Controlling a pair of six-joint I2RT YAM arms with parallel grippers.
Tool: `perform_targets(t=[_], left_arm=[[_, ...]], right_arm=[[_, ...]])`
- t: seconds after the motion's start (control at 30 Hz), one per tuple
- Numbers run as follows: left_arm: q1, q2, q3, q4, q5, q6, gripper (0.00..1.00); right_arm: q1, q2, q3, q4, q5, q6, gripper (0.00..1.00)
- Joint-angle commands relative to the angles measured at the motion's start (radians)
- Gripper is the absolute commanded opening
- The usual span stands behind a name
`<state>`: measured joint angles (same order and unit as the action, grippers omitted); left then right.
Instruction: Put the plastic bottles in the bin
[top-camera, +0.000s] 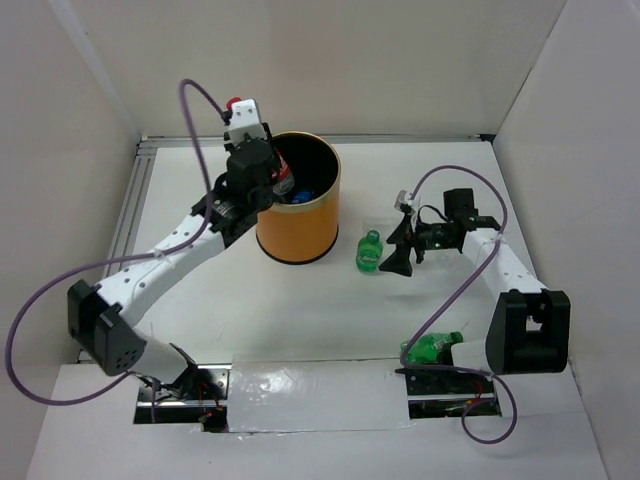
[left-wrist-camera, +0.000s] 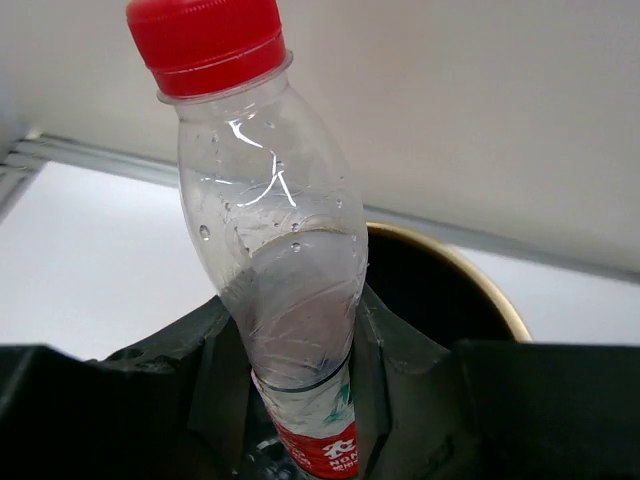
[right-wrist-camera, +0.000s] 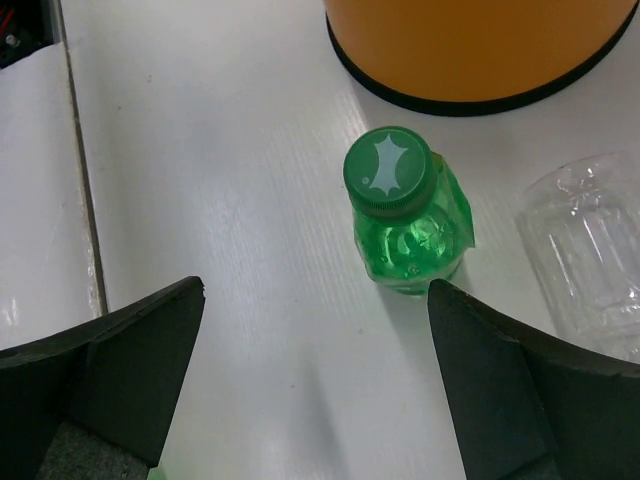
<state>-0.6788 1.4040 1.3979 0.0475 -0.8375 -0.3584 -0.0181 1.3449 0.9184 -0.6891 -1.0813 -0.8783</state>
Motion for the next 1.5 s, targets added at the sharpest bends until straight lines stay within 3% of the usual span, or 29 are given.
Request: perform_targets(t=[0.0,0.03,0.07,0.1,0.23,0.3,0.4,0.43,0.47,0.57,0.6,0.67,0.77,0.93,1.1,1.23,1.3,1.37,1.43,1.47], left_arm=[[0.047,0.100,0.030,0.025,-0.058,0.105,0.34],[0.047,0.116,0.030,0.015,-0.048,0.092,0.47],[0.062,0.130,0.045,-0.024,-0.048,0.091,0.69],[0.071,0.139,0.056,-0.038,-0.038,0.078,0.74],[0.042,0.098,0.043,-0.048,-0.038,0.093,0.84],[-0.019,0.023,0.000,-0.008,-0.038,0.137,0.84],[-0.140,-0.124,-0.111,0.046,-0.034,0.240,0.84],[-0.174,-0.166,-0.144,0.058,-0.016,0.254,0.84],[-0.207,-0.207,-0.175,0.048,0.003,0.243,0.84],[-0.339,-0.361,-0.308,-0.009,0.080,0.144,0.80],[-0.405,-0.390,-0.379,-0.009,0.096,0.118,0.76],[-0.467,-0.459,-0.451,-0.024,0.127,0.047,0.74],[-0.548,-0.487,-0.601,0.024,0.226,-0.082,0.74],[-0.626,-0.420,-0.773,0.192,0.368,-0.061,0.80],[-0.660,-0.312,-0.783,0.258,0.437,0.054,0.81],[-0.696,-0.260,-0.795,0.383,0.485,0.147,0.81],[-0.708,-0.185,-0.769,0.397,0.508,0.173,0.82],[-0.731,-0.127,-0.713,0.419,0.517,0.228,0.82],[-0.731,-0.048,-0.677,0.445,0.558,0.287,0.83],[-0.743,-0.022,-0.642,0.472,0.569,0.314,0.83]], right_arm=[[0.043,-0.033,-0.035,0.263,0.082,0.166,1.00],[0.055,-0.033,-0.047,0.305,0.108,0.194,1.00],[0.064,-0.021,-0.047,0.360,0.128,0.212,1.00],[0.079,-0.009,-0.047,0.373,0.141,0.213,1.00],[0.128,0.065,0.017,0.410,0.181,0.225,1.00],[0.147,0.108,0.039,0.421,0.181,0.225,1.00],[0.175,0.138,0.059,0.421,0.161,0.225,0.91],[0.187,0.152,0.059,0.406,0.161,0.201,0.86],[0.187,0.152,0.068,0.390,0.149,0.184,0.69],[0.176,0.143,0.118,0.281,0.104,0.090,0.39],[0.167,0.132,0.140,0.242,0.090,0.066,0.22],[0.167,0.086,0.195,0.140,0.080,0.033,0.11],[0.167,0.048,0.377,0.079,0.055,0.053,0.04],[0.210,0.128,0.776,0.152,0.023,0.232,0.04],[0.319,0.339,1.145,0.152,0.023,0.338,0.04],[0.423,0.483,1.270,0.178,0.055,0.389,0.04],[0.451,0.571,1.303,0.203,0.055,0.441,0.08],[0.471,0.638,1.326,0.212,0.079,0.473,0.33],[0.471,0.652,1.341,0.203,0.118,0.482,0.65],[0.471,0.652,1.341,0.203,0.130,0.483,0.92]])
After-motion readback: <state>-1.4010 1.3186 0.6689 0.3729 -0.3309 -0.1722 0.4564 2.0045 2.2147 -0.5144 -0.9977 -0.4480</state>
